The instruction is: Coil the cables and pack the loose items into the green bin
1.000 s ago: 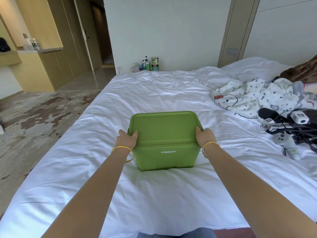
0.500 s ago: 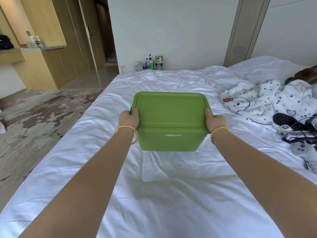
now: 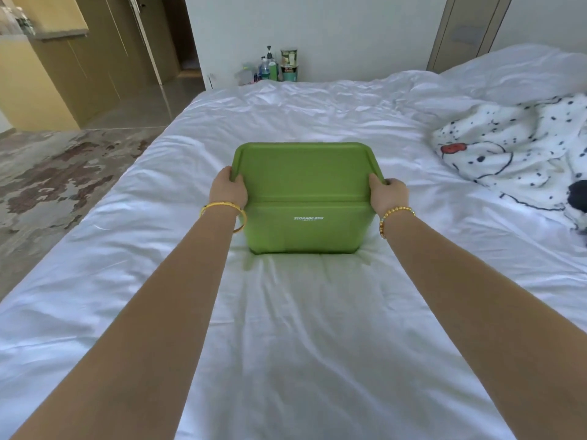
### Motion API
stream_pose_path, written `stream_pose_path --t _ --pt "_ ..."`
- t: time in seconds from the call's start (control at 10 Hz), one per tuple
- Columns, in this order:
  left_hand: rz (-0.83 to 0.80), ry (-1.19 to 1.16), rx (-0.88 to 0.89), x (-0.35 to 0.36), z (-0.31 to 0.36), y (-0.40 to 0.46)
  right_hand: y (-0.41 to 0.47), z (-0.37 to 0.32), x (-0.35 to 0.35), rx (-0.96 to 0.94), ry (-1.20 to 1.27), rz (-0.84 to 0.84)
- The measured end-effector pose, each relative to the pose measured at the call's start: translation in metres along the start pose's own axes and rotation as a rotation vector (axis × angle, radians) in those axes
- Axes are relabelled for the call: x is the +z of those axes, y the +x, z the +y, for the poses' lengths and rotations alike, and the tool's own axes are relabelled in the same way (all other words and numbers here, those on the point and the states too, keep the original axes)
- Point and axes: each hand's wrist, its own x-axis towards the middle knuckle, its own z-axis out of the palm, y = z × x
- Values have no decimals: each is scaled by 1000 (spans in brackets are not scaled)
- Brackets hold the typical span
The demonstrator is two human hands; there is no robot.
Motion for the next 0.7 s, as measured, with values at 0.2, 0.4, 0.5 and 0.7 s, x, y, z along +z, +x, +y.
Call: stream_pose_path --t 0.2,0.4,0.5,0.7 --pt "37 297 -13 6 -4 9 6 -1 7 20 -83 34" --pt "21 735 2 -10 3 -29 -38 -7 -2 -99 -452 110" --pt "-50 787 65 -24 11 -62 -74 -8 -12 -110 -432 65" --pt "-155 718 185 -43 27 -143 -151 -9 -56 -169 -223 0"
